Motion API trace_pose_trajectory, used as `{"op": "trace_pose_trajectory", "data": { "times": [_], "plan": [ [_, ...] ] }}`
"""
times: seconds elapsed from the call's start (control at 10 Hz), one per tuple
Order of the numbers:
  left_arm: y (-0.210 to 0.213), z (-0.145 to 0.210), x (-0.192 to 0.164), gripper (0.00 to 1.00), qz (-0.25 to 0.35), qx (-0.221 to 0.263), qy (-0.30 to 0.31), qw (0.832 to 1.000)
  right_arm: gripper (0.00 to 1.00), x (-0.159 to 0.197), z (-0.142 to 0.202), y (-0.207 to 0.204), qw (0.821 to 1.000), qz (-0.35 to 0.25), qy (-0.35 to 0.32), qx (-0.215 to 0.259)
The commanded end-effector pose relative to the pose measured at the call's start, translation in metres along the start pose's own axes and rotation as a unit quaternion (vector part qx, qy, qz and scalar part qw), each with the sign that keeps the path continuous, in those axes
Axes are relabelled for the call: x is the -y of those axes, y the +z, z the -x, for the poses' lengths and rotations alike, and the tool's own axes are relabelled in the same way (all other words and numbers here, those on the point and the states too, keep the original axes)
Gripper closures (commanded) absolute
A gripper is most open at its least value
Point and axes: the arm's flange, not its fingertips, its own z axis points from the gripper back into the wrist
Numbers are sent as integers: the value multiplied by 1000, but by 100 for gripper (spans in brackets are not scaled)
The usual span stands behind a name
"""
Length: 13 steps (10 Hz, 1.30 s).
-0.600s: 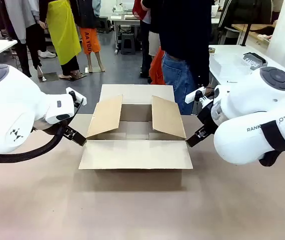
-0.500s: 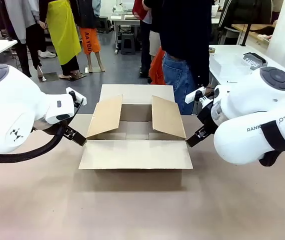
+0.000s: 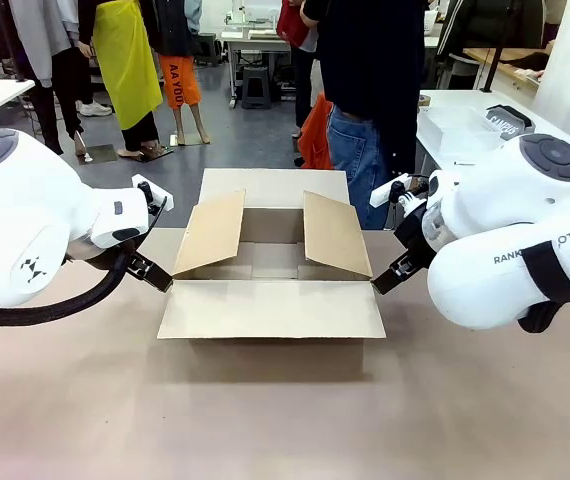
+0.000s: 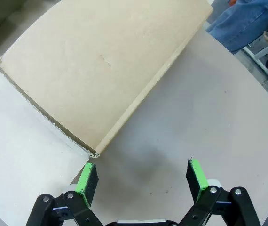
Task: Pack the gift set into the box.
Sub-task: Place both hands on the side flaps of the Package Box and spread them outward.
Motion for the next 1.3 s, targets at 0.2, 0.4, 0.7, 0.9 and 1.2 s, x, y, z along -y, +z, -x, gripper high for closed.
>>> {"op": "trace_pose_trajectory", "data": {
  "times": [0.2, 0.4, 0.7, 0.9, 1.2],
  "plan": [
    [0, 0, 0, 0, 0, 0, 0, 1000, 0, 0, 0, 0, 1000, 0, 0, 0],
    [0, 0, 0, 0, 0, 0, 0, 1000, 0, 0, 0, 0, 1000, 0, 0, 0],
    [64, 23, -1, 0, 6, -11, -22, 1000, 0, 20, 5, 69, 999, -2, 32, 27],
    [145, 49, -15, 0, 54, 26, 32, 998, 0, 48, 20, 130, 999, -32, 9, 36],
    [218, 105, -89, 0, 251, 172, 175, 936, 0, 123, 79, 197, 949, -209, -211, 101]
  ]
}}
